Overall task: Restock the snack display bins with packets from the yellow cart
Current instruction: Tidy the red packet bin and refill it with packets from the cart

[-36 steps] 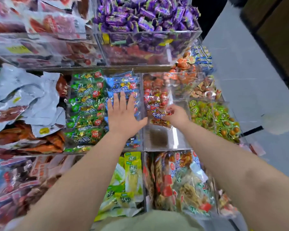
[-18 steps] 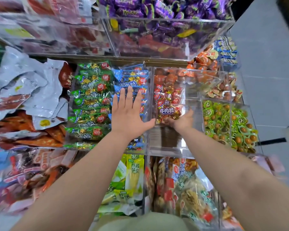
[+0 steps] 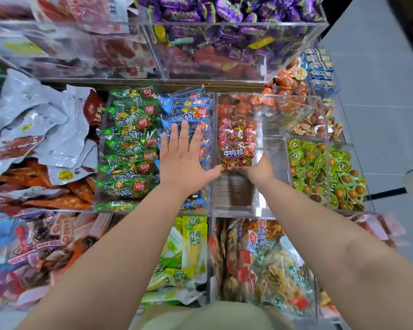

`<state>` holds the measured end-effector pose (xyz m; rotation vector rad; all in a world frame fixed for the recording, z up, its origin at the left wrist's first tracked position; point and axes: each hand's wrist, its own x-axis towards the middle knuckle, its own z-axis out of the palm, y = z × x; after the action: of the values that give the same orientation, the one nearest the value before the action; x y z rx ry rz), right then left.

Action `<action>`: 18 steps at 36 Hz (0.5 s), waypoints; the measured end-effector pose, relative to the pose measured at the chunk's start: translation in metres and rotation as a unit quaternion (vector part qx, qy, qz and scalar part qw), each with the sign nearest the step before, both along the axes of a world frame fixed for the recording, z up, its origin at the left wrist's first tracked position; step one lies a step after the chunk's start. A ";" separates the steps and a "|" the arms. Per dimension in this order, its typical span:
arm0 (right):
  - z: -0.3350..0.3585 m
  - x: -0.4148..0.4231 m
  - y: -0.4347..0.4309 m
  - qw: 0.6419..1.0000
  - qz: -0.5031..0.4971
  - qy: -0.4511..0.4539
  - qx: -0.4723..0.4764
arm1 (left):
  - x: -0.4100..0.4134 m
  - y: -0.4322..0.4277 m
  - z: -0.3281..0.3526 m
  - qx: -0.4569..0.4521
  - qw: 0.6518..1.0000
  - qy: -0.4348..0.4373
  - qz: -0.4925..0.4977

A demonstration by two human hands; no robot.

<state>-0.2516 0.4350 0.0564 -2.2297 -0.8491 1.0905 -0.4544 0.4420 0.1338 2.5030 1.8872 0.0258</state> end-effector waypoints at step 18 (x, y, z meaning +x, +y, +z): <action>0.104 0.002 -0.127 0.978 -0.114 0.107 0.139 | 0.005 -0.019 0.032 -0.041 0.981 -0.173 -0.080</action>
<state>-0.2496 0.3076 0.1601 -1.8846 -0.5979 1.0120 -0.4496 0.4230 0.1655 2.3956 1.5190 0.3497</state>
